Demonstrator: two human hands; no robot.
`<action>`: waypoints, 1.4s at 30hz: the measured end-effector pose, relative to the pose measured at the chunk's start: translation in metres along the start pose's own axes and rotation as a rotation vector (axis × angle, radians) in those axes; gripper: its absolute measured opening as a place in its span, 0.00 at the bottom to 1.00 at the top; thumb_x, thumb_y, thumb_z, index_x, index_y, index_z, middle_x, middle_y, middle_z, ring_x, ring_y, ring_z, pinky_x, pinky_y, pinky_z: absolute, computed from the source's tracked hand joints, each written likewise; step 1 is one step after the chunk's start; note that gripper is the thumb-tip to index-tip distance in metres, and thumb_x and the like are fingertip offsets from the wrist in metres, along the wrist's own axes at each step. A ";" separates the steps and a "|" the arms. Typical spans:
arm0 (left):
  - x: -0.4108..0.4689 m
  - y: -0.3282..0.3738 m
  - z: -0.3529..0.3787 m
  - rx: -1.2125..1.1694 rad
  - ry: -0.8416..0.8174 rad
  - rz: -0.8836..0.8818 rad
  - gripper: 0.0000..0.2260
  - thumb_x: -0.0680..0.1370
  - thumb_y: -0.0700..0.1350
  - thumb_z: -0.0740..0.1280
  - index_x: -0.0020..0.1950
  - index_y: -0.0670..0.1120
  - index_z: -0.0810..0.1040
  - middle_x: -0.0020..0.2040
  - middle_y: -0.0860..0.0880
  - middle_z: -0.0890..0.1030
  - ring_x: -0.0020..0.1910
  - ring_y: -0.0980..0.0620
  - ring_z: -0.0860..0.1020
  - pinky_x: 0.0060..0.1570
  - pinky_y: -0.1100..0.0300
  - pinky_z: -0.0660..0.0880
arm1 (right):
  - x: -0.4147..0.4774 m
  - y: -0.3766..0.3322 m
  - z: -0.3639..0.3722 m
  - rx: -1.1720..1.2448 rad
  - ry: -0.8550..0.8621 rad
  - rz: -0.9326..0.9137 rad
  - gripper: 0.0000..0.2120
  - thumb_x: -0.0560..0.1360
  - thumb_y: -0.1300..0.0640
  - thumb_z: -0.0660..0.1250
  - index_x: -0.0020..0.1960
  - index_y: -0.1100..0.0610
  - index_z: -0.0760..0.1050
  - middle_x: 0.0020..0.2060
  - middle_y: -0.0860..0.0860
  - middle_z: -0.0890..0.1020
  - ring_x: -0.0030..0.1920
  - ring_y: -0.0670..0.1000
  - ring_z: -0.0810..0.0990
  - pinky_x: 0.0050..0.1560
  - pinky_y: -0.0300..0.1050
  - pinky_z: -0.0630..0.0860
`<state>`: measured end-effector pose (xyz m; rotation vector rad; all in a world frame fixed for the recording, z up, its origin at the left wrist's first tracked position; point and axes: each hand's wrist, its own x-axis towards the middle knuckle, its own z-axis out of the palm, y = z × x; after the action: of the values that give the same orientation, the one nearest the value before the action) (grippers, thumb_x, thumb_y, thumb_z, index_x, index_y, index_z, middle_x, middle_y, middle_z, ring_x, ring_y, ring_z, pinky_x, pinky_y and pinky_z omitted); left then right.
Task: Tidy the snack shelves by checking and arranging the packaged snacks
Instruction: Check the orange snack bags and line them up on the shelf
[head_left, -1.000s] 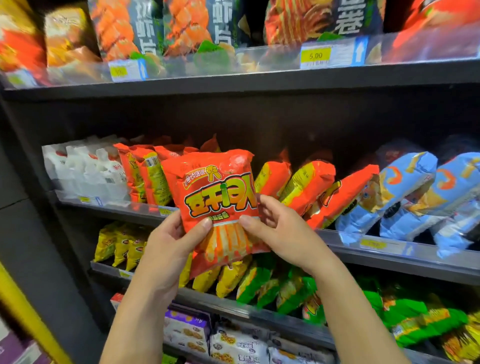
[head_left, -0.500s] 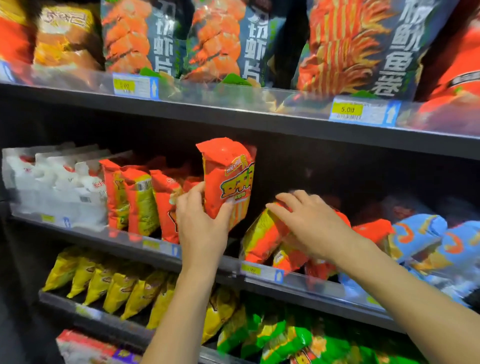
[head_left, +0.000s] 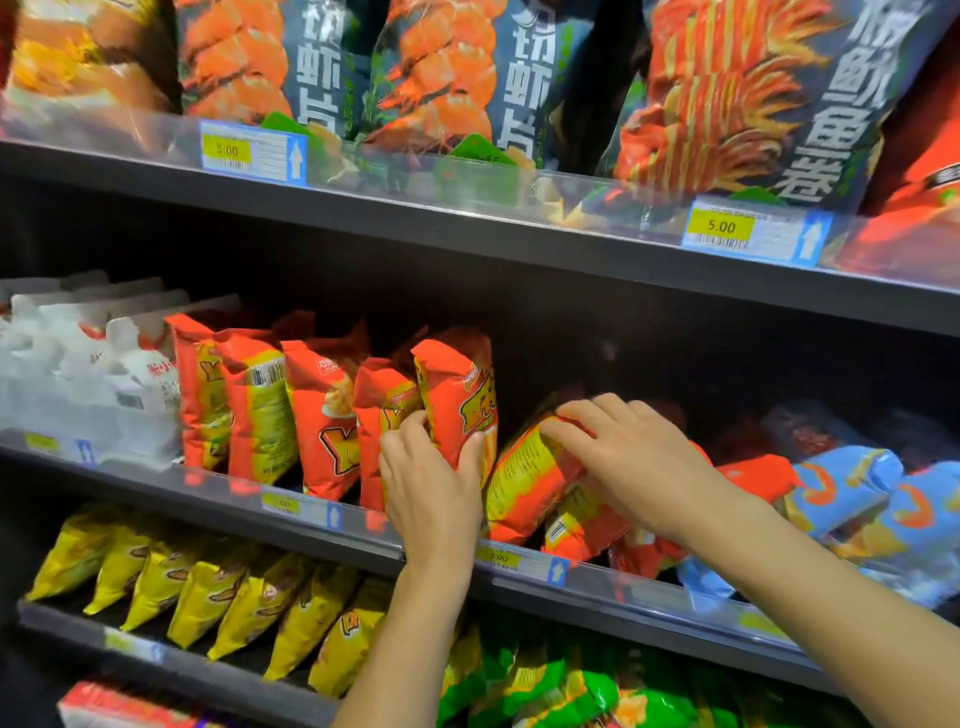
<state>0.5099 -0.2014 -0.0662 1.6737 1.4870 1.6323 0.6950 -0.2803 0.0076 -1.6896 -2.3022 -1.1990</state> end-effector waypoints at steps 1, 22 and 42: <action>0.002 -0.002 0.000 0.008 -0.006 -0.010 0.30 0.77 0.57 0.75 0.73 0.43 0.71 0.63 0.43 0.74 0.65 0.41 0.74 0.61 0.44 0.76 | 0.001 0.000 0.000 0.000 0.001 -0.003 0.38 0.60 0.61 0.85 0.68 0.54 0.76 0.61 0.55 0.82 0.54 0.59 0.83 0.42 0.53 0.80; 0.003 -0.024 -0.003 0.049 -0.194 -0.061 0.32 0.78 0.56 0.75 0.74 0.42 0.67 0.68 0.43 0.73 0.67 0.41 0.75 0.63 0.48 0.76 | -0.001 -0.004 -0.012 -0.001 0.035 0.087 0.32 0.70 0.59 0.81 0.72 0.55 0.76 0.64 0.55 0.82 0.60 0.61 0.80 0.49 0.57 0.82; -0.051 0.024 -0.046 -0.237 -0.409 0.405 0.33 0.76 0.49 0.73 0.79 0.57 0.67 0.71 0.59 0.73 0.71 0.55 0.72 0.70 0.46 0.73 | -0.049 -0.019 -0.096 0.312 0.234 0.360 0.31 0.78 0.43 0.73 0.77 0.51 0.70 0.68 0.50 0.78 0.65 0.55 0.77 0.63 0.55 0.77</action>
<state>0.4904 -0.2716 -0.0597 2.0994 0.7668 1.4540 0.6618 -0.3787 0.0414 -1.6529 -1.8343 -0.8617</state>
